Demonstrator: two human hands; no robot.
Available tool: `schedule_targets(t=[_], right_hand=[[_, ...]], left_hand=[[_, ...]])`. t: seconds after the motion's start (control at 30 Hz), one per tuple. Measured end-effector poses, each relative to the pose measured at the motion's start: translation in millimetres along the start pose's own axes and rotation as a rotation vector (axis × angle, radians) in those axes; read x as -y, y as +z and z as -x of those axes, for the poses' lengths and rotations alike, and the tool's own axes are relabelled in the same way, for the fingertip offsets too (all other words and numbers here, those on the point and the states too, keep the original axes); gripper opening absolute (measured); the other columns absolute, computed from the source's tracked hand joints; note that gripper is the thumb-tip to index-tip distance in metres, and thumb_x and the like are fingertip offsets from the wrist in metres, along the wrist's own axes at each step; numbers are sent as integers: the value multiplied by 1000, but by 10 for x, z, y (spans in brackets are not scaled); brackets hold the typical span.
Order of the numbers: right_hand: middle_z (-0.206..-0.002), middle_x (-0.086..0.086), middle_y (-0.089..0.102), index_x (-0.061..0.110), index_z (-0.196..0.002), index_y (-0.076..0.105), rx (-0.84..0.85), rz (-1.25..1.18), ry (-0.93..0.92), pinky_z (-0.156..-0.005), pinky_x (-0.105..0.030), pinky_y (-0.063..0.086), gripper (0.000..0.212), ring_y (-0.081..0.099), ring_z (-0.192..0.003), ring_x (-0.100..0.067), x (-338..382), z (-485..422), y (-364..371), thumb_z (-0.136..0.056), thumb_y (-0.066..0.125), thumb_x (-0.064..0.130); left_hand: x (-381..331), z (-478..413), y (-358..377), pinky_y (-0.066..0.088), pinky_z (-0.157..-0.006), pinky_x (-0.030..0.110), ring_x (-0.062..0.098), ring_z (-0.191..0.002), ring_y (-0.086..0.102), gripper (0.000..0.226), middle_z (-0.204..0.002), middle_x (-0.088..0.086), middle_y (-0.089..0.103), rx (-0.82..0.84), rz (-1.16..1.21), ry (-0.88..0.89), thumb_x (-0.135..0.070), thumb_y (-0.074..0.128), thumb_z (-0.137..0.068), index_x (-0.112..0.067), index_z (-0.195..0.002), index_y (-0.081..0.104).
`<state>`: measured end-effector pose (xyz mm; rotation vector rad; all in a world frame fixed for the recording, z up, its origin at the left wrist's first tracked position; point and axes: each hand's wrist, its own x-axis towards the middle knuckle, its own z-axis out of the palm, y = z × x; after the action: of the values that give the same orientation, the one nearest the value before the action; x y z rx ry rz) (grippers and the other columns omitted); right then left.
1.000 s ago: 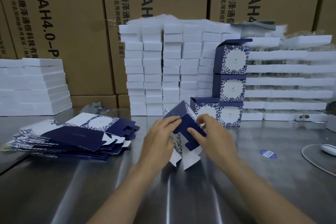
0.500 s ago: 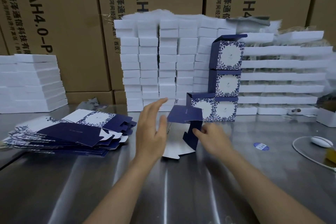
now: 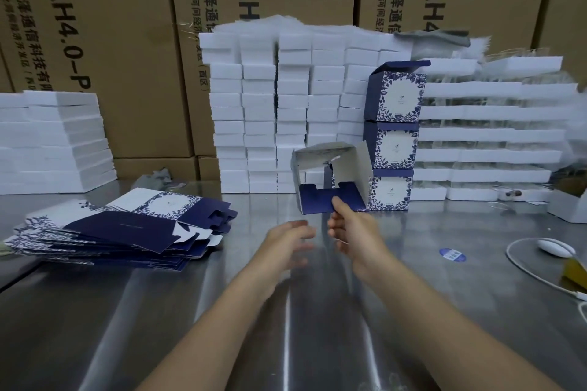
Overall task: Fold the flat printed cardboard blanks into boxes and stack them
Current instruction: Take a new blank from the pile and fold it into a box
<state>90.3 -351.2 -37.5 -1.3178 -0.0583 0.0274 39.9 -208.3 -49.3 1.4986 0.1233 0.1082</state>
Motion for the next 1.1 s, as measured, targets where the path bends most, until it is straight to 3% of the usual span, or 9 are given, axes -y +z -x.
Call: schedule_targets(t=[0.07,0.13,0.27,0.37,0.53,0.73,0.93,1.1], right_hand=[[-62,4,64,13,-83,67,42,-19,-16,-43,-17,37,33,55,-46,-6,-12,62,67,-100,70,41],[-63,3,66,12,-85,69,70,-24,-35,-45,-19,38,34,54,-48,-7,-39,116,131,-99,71,43],[-62,-1,65,12,-77,68,107,-32,-50,-43,-19,40,35,54,-45,-8,-84,214,249,-100,71,39],[-60,-2,65,11,-76,66,122,-25,-48,-41,-17,41,36,55,-43,-10,-79,262,288,-102,69,36],[-65,-3,69,13,-77,69,137,15,29,-50,-22,40,29,58,-50,-10,-52,278,259,-99,67,31],[-71,-6,71,11,-82,74,165,-8,48,-51,-23,42,19,58,-54,-11,-61,272,265,-93,63,23],[-53,3,60,6,-81,67,73,-89,-82,-44,-18,40,18,46,-45,-5,-102,252,291,-96,60,11],[-61,-2,68,9,-79,68,65,-9,-144,-47,-20,39,19,47,-48,-8,-93,230,270,-96,66,17]], left_hand=[[14,12,106,58,-98,43,15,-105,76,28,-109,1,81,48,1,90,-39,68,-101,-17,-115,78],[13,13,162,60,-92,43,16,-95,77,34,-99,5,82,18,120,126,-44,64,-102,-14,-104,81],[17,35,198,63,-64,30,16,-74,75,41,-84,10,79,-84,187,140,-36,52,-110,-7,-98,79],[23,39,223,60,-57,28,16,-62,71,43,-72,10,74,-130,170,134,-30,47,-111,-4,-94,77],[49,-2,206,58,-68,32,15,-64,69,43,-72,9,73,-149,102,167,-28,48,-110,-5,-87,75],[47,-25,206,57,-67,28,13,-68,71,44,-87,15,80,-152,85,231,-29,48,-111,-5,-89,78],[50,18,242,61,-83,42,14,-83,76,41,-88,10,81,-129,111,261,-32,52,-111,-7,-95,80],[43,13,192,50,-76,30,3,-76,73,25,-83,-2,79,-237,214,212,-38,71,-99,-15,-88,73]])
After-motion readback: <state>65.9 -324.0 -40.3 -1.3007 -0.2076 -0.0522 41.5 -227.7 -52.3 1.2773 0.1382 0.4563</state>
